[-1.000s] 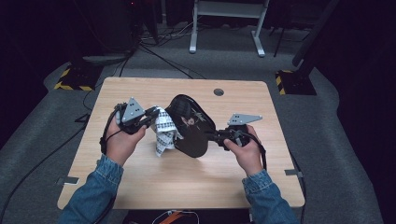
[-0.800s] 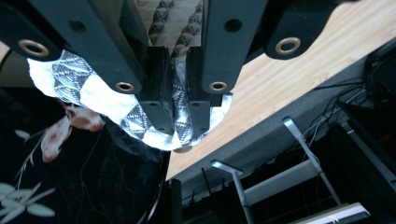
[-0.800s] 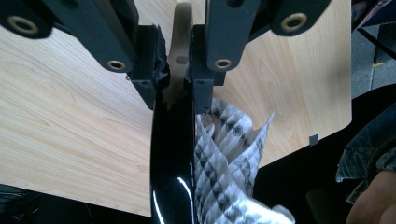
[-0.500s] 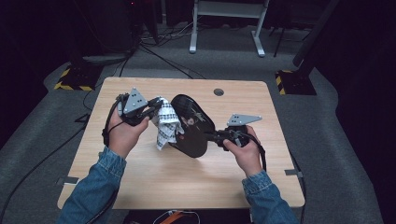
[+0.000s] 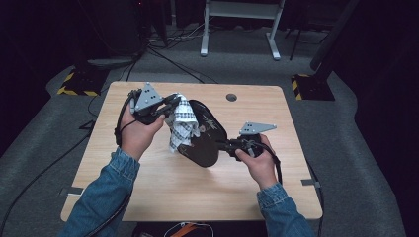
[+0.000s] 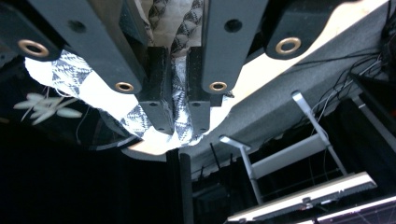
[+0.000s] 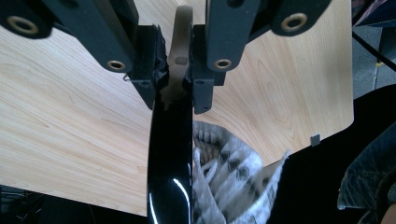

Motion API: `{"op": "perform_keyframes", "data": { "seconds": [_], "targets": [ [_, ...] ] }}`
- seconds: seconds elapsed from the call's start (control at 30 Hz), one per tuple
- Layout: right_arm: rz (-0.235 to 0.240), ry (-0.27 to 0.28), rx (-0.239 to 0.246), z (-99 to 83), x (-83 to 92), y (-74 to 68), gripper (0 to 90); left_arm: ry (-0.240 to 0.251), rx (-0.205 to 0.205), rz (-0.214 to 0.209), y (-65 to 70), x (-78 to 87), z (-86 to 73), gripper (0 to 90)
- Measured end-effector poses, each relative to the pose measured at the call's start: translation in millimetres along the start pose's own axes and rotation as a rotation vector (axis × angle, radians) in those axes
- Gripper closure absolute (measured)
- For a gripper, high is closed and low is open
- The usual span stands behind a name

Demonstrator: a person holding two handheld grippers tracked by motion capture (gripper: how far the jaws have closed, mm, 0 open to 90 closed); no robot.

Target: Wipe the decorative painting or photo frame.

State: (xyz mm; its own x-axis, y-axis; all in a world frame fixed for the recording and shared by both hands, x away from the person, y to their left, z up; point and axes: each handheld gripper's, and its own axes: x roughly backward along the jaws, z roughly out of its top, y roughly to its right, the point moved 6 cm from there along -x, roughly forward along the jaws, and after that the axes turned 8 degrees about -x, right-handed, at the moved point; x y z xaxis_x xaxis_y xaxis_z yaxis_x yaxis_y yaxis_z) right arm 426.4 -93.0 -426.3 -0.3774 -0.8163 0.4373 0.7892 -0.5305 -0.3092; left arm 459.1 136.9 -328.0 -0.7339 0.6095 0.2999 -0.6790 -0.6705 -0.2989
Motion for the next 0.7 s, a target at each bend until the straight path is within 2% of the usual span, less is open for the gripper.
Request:
{"op": "perform_keyframes", "data": {
  "seconds": [0.13,0.27,0.43,0.57,0.7],
  "targets": [
    [-0.001,-0.002,0.001,-1.0,0.6,0.4,78.9,0.025,-0.018,-0.009,5.4,-4.2,13.8,82.7],
    [-0.003,-0.003,0.002,-1.1,0.5,-0.2,78.9,0.023,-0.038,-0.003,7.9,-10.3,22.3,82.6],
    [-0.003,-0.003,0.007,-1.2,0.4,-0.9,78.9,0.016,-0.047,-0.003,8.7,-17.3,25.5,82.5],
    [-0.003,-0.003,0.010,-1.3,0.3,-1.1,79.0,-0.013,-0.081,0.011,10.1,-26.7,24.1,82.4],
    [-0.007,-0.006,0.011,-1.7,0.7,-1.0,78.9,-0.021,-0.078,0.013,9.0,-30.5,23.5,82.4]
  ]
}}
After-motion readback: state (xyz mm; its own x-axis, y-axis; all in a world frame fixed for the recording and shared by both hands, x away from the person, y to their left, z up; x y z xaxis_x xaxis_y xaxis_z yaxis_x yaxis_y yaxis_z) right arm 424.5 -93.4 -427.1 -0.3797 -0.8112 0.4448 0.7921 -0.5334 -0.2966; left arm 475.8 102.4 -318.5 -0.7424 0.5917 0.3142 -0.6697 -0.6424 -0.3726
